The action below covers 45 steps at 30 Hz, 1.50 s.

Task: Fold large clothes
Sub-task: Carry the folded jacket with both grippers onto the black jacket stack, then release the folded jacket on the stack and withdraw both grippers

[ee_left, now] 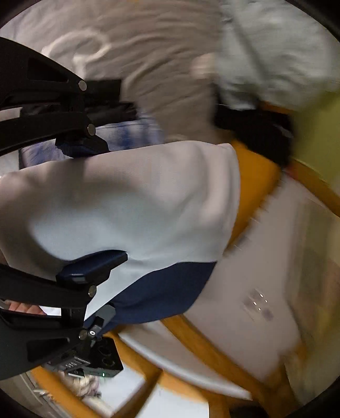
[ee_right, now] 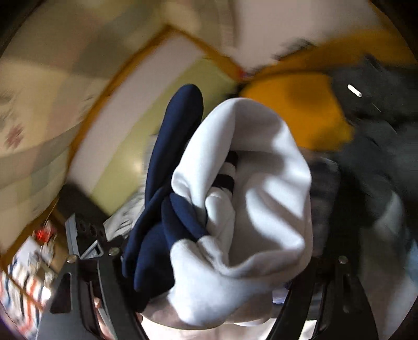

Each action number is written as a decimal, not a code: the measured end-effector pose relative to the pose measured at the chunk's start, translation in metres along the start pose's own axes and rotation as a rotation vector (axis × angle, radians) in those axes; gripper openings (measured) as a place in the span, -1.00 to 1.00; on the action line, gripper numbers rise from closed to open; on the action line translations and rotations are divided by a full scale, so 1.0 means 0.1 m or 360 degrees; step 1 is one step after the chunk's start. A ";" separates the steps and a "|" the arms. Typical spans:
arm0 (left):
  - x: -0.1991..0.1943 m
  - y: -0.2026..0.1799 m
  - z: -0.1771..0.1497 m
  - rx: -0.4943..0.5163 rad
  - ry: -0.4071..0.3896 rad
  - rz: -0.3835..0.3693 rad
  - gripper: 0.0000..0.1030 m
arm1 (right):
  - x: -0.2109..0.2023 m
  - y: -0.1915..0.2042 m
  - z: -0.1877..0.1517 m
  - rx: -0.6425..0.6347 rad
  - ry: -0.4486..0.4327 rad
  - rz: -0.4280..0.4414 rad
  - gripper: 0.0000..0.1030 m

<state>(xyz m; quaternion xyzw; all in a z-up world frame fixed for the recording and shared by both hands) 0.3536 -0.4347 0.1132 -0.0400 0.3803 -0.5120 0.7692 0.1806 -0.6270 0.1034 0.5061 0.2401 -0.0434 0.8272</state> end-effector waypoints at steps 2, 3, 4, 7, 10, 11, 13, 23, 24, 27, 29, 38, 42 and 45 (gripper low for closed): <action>0.38 0.14 -0.17 -0.0045 0.0073 0.0027 0.29 | 0.18 -0.37 -0.04 0.0014 -0.0037 -0.0121 0.51; 0.51 0.16 -0.24 -0.0017 0.0058 0.0017 0.31 | 0.20 -0.53 -0.09 0.0013 -0.0067 -0.0140 0.57; 0.55 0.17 -0.30 0.0024 0.0034 -0.0014 0.32 | 0.20 -0.62 -0.14 0.0026 -0.0071 -0.0118 0.57; 0.46 0.20 -0.42 0.0040 0.0057 -0.0064 0.35 | 0.15 -0.67 -0.24 0.0010 -0.0009 -0.0092 0.62; 0.38 0.17 -0.42 0.0127 0.0011 0.0071 0.44 | 0.13 -0.47 -0.34 -0.0119 -0.0097 -0.0212 0.74; 0.32 0.19 -0.41 0.0117 -0.0014 0.0135 0.55 | 0.15 -0.40 -0.34 -0.0157 -0.0124 -0.0237 0.74; 0.27 0.30 -0.43 0.0068 -0.0036 0.0186 0.61 | 0.12 -0.20 -0.37 -0.0230 -0.0173 -0.0285 0.79; -0.82 -0.15 -0.69 0.0538 -0.0388 0.0423 0.81 | -0.37 0.31 -0.87 -0.0749 -0.0572 -0.0603 1.00; -0.92 -0.16 -0.75 0.0541 -0.0422 0.0445 0.97 | -0.42 0.34 -0.95 -0.0775 -0.0598 -0.0584 1.00; -1.26 -0.19 -1.01 0.0544 -0.0506 0.0570 1.00 | -0.54 0.35 -1.27 -0.0853 -0.0604 -0.0534 1.00; -1.39 -0.19 -1.20 0.0583 -0.0517 0.0643 1.00 | -0.51 0.30 -1.42 -0.0855 -0.0580 -0.0539 1.00; -1.60 0.10 -2.07 0.0662 -0.0498 0.0829 1.00 | -0.22 -0.01 -2.23 -0.0842 -0.0615 -0.0659 1.00; -1.56 0.27 -2.26 0.0666 -0.0479 0.0889 1.00 | -0.06 -0.08 -2.40 -0.0873 -0.0652 -0.0596 1.00; -1.49 0.40 -2.41 0.0723 -0.0503 0.1035 1.00 | 0.05 -0.13 -2.52 -0.0933 -0.0759 -0.0576 1.00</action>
Point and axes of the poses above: each gripper's, at about its wrist camera, not at the fingertips, and x roughly the way its jaws point, y to its left, z to its top, the point moved 2 cm from there along x, roughly the way its jaws point, and after that the axes turned 15 degrees about x, right-handed, at the moved point
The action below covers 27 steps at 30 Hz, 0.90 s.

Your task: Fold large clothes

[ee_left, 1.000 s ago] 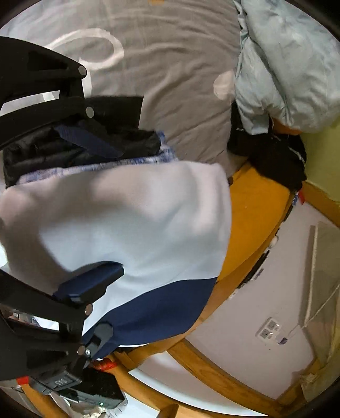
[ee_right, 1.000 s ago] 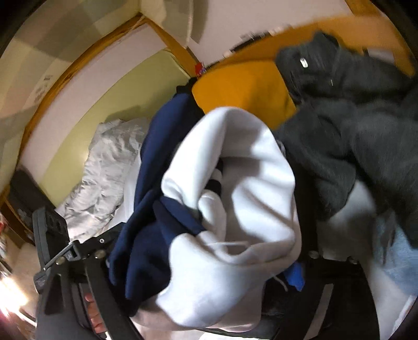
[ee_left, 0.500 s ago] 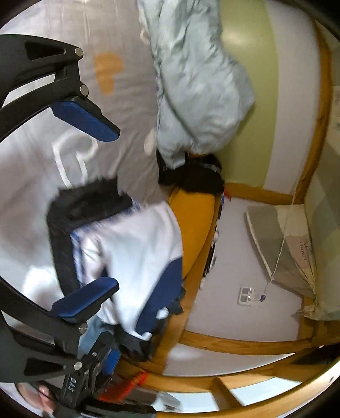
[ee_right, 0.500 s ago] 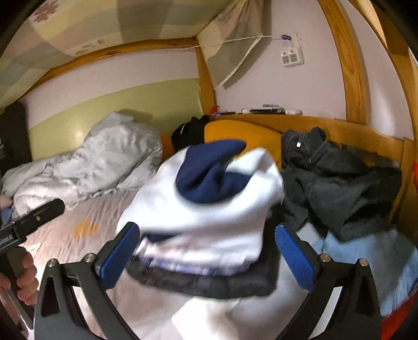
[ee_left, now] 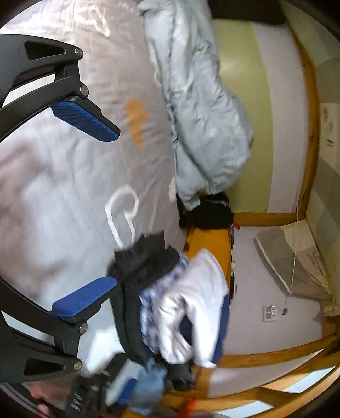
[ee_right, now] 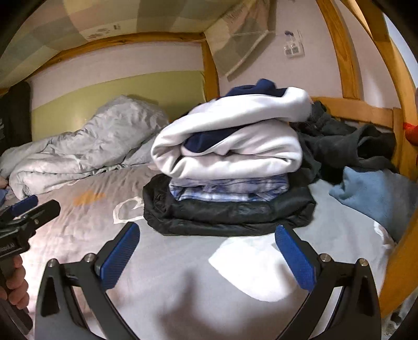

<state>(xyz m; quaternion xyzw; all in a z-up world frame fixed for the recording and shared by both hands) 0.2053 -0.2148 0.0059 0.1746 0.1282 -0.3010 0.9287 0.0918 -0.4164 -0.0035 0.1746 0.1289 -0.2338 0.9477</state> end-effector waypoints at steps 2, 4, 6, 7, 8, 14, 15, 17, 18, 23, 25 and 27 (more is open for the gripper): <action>0.09 -0.01 -0.18 0.0011 0.0050 0.0012 1.00 | 0.02 0.03 -0.08 -0.0012 -0.0090 -0.0031 1.00; 0.08 0.11 -0.20 -0.0081 0.0044 -0.0004 1.00 | 0.09 0.10 -0.16 -0.0075 -0.0101 -0.0077 1.00; 0.03 0.18 -0.22 -0.0133 0.0011 0.0027 1.00 | 0.13 0.18 -0.21 -0.0154 -0.0093 -0.0113 1.00; 0.03 0.18 -0.22 -0.0135 0.0002 0.0024 1.00 | 0.12 0.20 -0.23 -0.0172 -0.0106 -0.0106 1.00; 0.02 0.17 -0.22 -0.0129 -0.0003 0.0025 1.00 | 0.09 0.22 -0.23 -0.0189 -0.0132 -0.0099 1.00; 0.02 0.14 -0.21 -0.0106 0.0007 0.0058 1.00 | 0.05 0.25 -0.27 -0.0222 -0.0186 -0.0124 1.00; 0.01 0.13 -0.21 -0.0091 0.0005 0.0073 1.00 | 0.05 0.24 -0.28 -0.0221 -0.0191 -0.0133 1.00; -0.01 0.09 -0.19 -0.0062 -0.0007 0.0084 1.00 | 0.03 0.23 -0.27 -0.0210 -0.0212 -0.0150 1.00; -0.01 0.08 -0.19 -0.0054 -0.0009 0.0080 1.00 | 0.02 0.22 -0.27 -0.0205 -0.0220 -0.0152 1.00; -0.01 0.14 -0.20 -0.0096 -0.0007 0.0082 1.00 | 0.02 0.21 -0.26 -0.0198 -0.0220 -0.0153 1.00; -0.02 0.15 -0.21 -0.0110 -0.0012 0.0074 1.00 | -0.01 0.20 -0.26 -0.0173 -0.0244 -0.0154 1.00; 0.00 0.16 -0.21 -0.0117 0.0002 0.0074 1.00 | -0.03 0.17 -0.25 -0.0145 -0.0256 -0.0157 1.00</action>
Point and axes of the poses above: each gripper's, at about its wrist camera, not at the fingertips, and x roughly the way its jaws point, y to its left, z to its top, the point moved 2 cm from there along x, roughly the way its jaws point, and after that the axes turned 15 degrees about x, right-handed, at the moved point
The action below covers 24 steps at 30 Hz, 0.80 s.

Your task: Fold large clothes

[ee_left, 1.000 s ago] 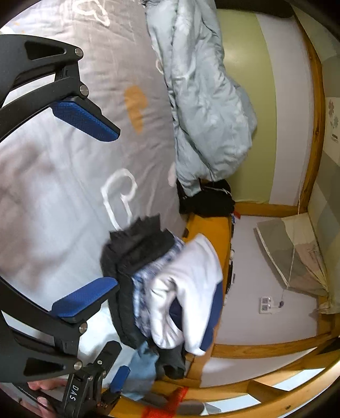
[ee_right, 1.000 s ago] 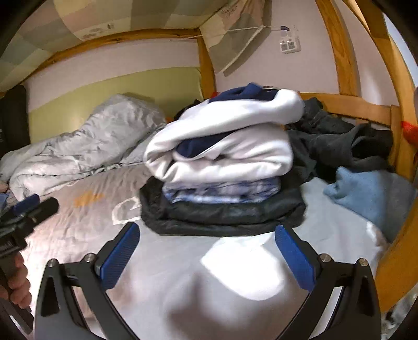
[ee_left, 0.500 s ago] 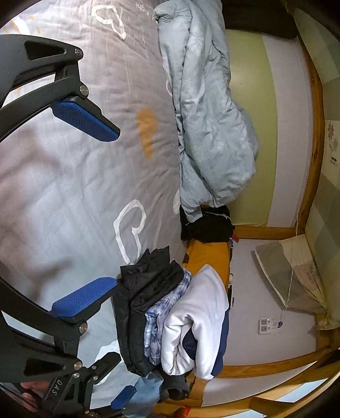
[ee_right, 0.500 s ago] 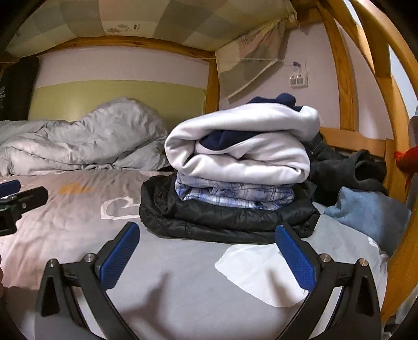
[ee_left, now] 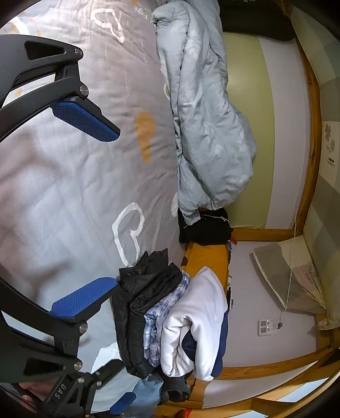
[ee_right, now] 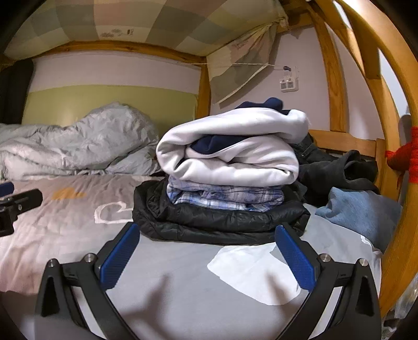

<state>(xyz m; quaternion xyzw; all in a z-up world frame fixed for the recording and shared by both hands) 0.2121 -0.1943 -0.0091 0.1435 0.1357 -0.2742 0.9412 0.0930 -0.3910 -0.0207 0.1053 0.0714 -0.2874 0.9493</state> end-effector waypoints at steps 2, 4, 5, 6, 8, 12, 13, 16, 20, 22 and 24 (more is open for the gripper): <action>0.00 0.00 0.00 0.0004 -0.0005 0.0000 1.00 | 0.01 -0.01 0.00 0.0011 0.0012 -0.0009 1.00; -0.02 -0.02 0.01 0.0024 -0.0026 0.0004 1.00 | 0.03 -0.02 0.00 0.0020 0.0027 -0.0009 1.00; -0.02 -0.04 0.01 0.0038 -0.0035 0.0009 1.00 | 0.03 -0.03 0.00 0.0025 0.0031 -0.0009 1.00; -0.03 -0.06 0.01 0.0051 -0.0041 0.0011 1.00 | 0.04 -0.03 0.00 0.0029 0.0035 -0.0009 1.00; -0.05 -0.09 0.02 0.0082 -0.0057 0.0031 1.00 | 0.07 -0.04 -0.01 0.0035 0.0058 -0.0005 1.00; -0.13 -0.17 0.04 0.0141 -0.0109 0.0057 1.00 | 0.18 -0.09 -0.03 0.0071 0.0155 -0.0015 1.00; -0.13 -0.18 0.04 0.0151 -0.0105 0.0060 1.00 | 0.18 -0.10 -0.03 0.0083 0.0159 -0.0017 1.00; -0.14 -0.19 0.04 0.0161 -0.0100 0.0059 1.00 | 0.16 -0.11 -0.03 0.0086 0.0148 -0.0019 1.00; -0.13 -0.19 0.05 0.0157 -0.0099 0.0056 1.00 | 0.14 -0.09 -0.03 0.0068 0.0131 -0.0022 1.00; -0.12 -0.20 0.05 0.0157 -0.0091 0.0053 1.00 | 0.13 -0.07 -0.03 0.0058 0.0127 -0.0024 1.00; -0.10 -0.20 0.04 0.0155 -0.0076 0.0035 1.00 | 0.14 -0.07 -0.03 0.0052 0.0130 -0.0024 1.00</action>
Point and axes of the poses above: each gripper's, at about its wrist camera, not at the fingertips, and x roughly the way its jaws point, y to its left, z to its top, the point moved 2 cm from there along x, roughly the way its jaws point, and after that the axes turned 15 degrees about x, right-handed, at the moved point
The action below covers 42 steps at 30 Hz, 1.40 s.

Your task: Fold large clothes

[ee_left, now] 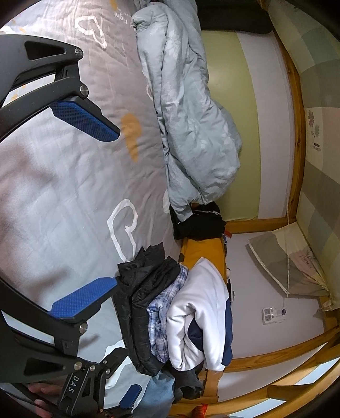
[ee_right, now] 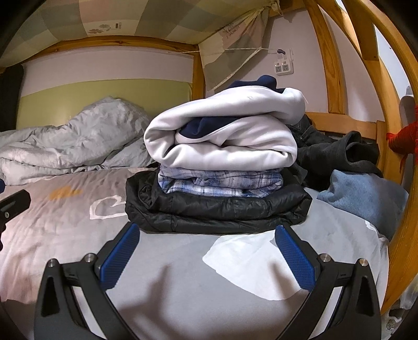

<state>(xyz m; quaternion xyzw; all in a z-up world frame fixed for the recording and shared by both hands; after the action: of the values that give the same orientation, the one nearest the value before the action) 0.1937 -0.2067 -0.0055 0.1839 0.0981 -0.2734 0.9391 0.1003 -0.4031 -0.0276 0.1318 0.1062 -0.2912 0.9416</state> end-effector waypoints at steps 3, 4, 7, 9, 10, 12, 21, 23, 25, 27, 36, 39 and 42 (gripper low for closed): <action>0.03 0.00 0.00 -0.0013 0.0017 -0.0020 1.00 | 0.03 -0.01 0.00 0.0010 0.0025 -0.0003 1.00; 0.02 0.01 0.00 -0.0018 0.0012 -0.0018 1.00 | 0.03 -0.02 0.00 0.0015 0.0025 -0.0006 1.00; -0.02 0.01 0.00 -0.0017 -0.0016 -0.0006 1.00 | 0.02 -0.02 0.00 0.0009 0.0019 -0.0008 1.00; -0.01 0.00 0.01 -0.0006 -0.0012 -0.0006 1.00 | 0.02 0.00 -0.01 -0.0008 0.0012 -0.0009 1.00; -0.01 -0.01 0.01 -0.0002 -0.0008 -0.0007 1.00 | 0.01 0.01 -0.01 -0.0013 0.0009 -0.0010 1.00; -0.01 0.00 0.01 -0.0002 -0.0006 -0.0008 1.00 | 0.02 0.02 -0.01 -0.0020 0.0009 -0.0013 1.00; -0.01 0.00 0.01 -0.0001 -0.0006 -0.0008 1.00 | 0.04 0.01 -0.01 -0.0016 0.0027 -0.0018 1.00; -0.01 0.00 0.01 -0.0002 -0.0004 -0.0008 1.00 | 0.03 0.01 -0.01 -0.0017 0.0028 -0.0020 1.00; -0.01 0.00 0.01 -0.0003 -0.0006 -0.0008 1.00 | 0.03 0.01 -0.02 -0.0017 0.0026 -0.0021 1.00; -0.01 0.00 0.00 -0.0004 -0.0008 -0.0008 1.00 | 0.03 0.01 -0.01 -0.0016 0.0027 -0.0020 1.00; -0.01 0.00 0.02 0.0009 -0.0005 -0.0005 1.00 | 0.04 0.03 -0.02 -0.0030 0.0032 -0.0034 1.00; 0.00 -0.02 0.03 0.0014 0.0005 -0.0007 1.00 | 0.03 0.04 -0.03 -0.0038 0.0029 -0.0036 1.00; 0.02 -0.02 0.03 0.0010 0.0018 -0.0004 1.00 | 0.04 0.03 -0.03 -0.0033 0.0037 -0.0038 1.00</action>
<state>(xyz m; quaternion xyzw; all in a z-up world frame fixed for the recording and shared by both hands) 0.1945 -0.2102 -0.0038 0.1884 0.1028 -0.2737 0.9376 0.1049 -0.4019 -0.0306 0.1240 0.1219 -0.2998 0.9380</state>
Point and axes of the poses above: each gripper's, at about its wrist camera, not at the fingertips, and x roughly the way its jaws point, y to its left, z to its top, the point moved 2 cm from there along x, roughly the way its jaws point, and after that the axes turned 15 degrees about x, right-handed, at the moved point
